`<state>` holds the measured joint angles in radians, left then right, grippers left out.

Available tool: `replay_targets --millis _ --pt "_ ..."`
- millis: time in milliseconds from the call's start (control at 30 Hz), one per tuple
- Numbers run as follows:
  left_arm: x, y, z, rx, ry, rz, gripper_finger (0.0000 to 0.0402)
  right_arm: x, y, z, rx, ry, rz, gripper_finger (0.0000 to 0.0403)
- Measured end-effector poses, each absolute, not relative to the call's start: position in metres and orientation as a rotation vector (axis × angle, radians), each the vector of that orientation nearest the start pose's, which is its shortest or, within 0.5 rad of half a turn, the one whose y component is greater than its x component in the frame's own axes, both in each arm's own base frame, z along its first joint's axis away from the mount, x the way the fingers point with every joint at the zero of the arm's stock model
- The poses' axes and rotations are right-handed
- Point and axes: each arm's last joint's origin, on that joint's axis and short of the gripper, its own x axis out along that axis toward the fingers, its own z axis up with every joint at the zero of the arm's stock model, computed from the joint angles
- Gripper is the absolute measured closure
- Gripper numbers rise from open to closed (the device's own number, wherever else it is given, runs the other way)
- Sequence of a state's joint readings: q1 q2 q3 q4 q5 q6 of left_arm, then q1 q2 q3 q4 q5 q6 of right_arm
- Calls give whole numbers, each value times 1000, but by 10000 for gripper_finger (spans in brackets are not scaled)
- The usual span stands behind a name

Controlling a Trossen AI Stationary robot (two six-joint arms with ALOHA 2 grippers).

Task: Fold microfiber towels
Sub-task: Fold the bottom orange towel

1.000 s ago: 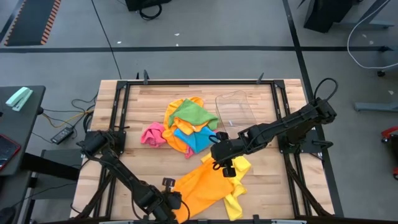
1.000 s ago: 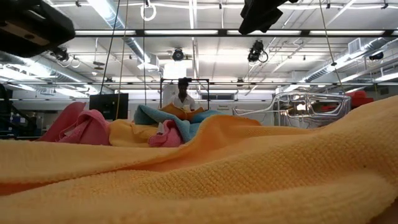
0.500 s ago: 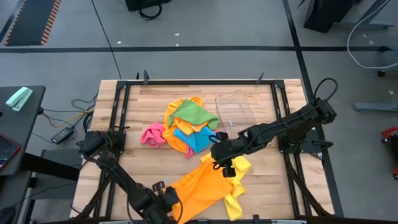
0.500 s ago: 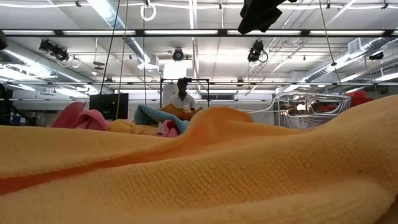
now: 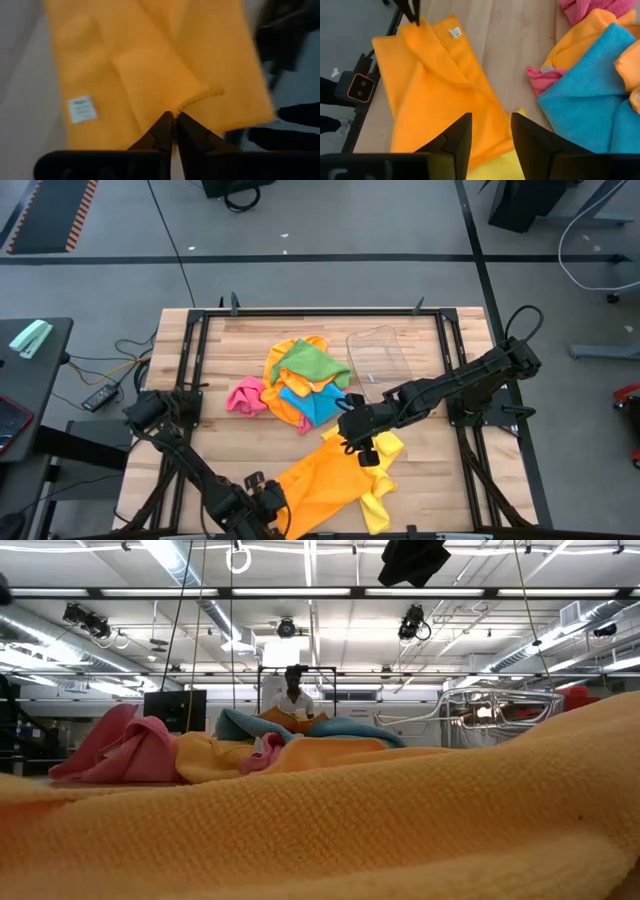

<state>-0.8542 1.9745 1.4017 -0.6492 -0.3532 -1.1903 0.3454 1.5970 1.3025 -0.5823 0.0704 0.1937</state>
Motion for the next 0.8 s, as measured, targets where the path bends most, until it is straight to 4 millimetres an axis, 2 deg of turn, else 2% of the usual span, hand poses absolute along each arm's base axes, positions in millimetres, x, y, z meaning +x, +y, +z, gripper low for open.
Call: replay_targets --millis 267,333,533,800 --pt "274 -269 171 -263 1124 290 394 320 116 279 19 883 169 258" --pt "275 -266 170 -269 1149 295 386 320 118 279 18 883 174 258" --pt "279 -262 169 -330 1211 293 331 318 123 279 15 883 181 258" --pt "276 -263 169 -405 1243 334 336 317 124 279 21 882 178 258"
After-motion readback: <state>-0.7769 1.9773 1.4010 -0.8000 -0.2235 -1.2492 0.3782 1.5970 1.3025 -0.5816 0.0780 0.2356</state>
